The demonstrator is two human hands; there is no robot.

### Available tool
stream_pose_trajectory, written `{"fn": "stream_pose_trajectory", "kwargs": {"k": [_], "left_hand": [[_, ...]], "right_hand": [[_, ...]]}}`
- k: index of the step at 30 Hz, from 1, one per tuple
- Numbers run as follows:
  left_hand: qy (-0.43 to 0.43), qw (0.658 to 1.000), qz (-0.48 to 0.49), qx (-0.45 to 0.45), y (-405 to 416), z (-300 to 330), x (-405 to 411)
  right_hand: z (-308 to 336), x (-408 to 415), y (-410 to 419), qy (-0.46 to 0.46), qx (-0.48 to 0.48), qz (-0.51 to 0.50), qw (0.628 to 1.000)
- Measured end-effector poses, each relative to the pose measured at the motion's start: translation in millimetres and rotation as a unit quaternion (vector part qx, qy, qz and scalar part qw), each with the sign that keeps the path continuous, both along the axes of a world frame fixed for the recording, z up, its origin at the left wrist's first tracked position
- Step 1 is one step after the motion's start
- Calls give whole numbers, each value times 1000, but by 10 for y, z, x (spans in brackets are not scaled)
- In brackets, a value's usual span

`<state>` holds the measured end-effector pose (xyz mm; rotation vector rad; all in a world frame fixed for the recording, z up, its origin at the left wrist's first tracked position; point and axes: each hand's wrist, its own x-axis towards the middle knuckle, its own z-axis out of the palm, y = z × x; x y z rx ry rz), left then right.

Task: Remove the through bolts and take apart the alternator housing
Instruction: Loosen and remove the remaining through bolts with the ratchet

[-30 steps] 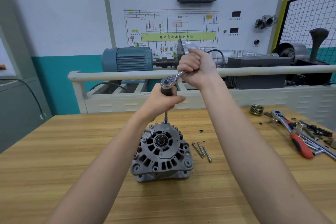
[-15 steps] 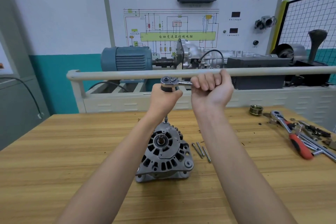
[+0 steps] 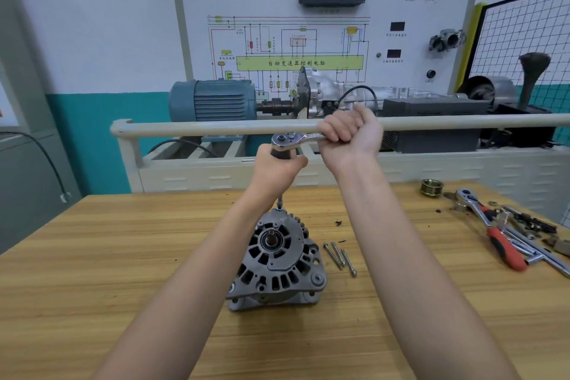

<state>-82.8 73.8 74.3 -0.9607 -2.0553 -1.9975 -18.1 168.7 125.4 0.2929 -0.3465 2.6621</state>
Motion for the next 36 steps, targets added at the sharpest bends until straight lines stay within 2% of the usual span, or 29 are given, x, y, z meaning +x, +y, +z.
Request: {"fn": "stream_pose_trajectory", "kwargs": {"k": [3, 6, 8, 12, 14, 16, 19, 22, 25, 27, 29, 33, 36], "left_hand": [[-15, 999, 41, 17, 58, 13, 30], [-13, 999, 40, 9, 68, 11, 49], [-7, 1000, 14, -3, 14, 6, 40], [36, 992, -90, -79, -130, 58, 18], [45, 990, -86, -102, -114, 82, 18], [18, 994, -72, -75, -60, 75, 9], [-13, 999, -40, -22, 1, 30, -14], [-17, 999, 33, 12, 58, 19, -6], [-21, 997, 74, 26, 115, 29, 17], [-15, 997, 71, 15, 111, 19, 25], [-6, 999, 52, -7, 64, 6, 27], [40, 997, -29, -61, -54, 30, 0], [30, 992, -97, -81, -79, 71, -18]], "right_hand": [[-206, 189, -200, 37, -18, -118, 992], [-259, 247, -249, 56, -9, -143, 988], [-154, 180, -140, 40, 2, -100, 994], [129, -60, 137, -22, 48, 85, 995], [199, -172, 208, -38, 76, 149, 985], [217, -224, 221, -39, 76, 167, 982], [161, -170, 161, -29, 33, 110, 993], [-12, -3, 9, 5, -4, -12, 1000], [-199, 174, -181, 44, -17, -114, 992], [-241, 218, -210, 57, -12, -134, 989], [-187, 186, -140, 52, -5, -106, 993], [64, -21, 121, 1, 26, 63, 998], [190, -184, 234, -35, 60, 147, 987]]}}
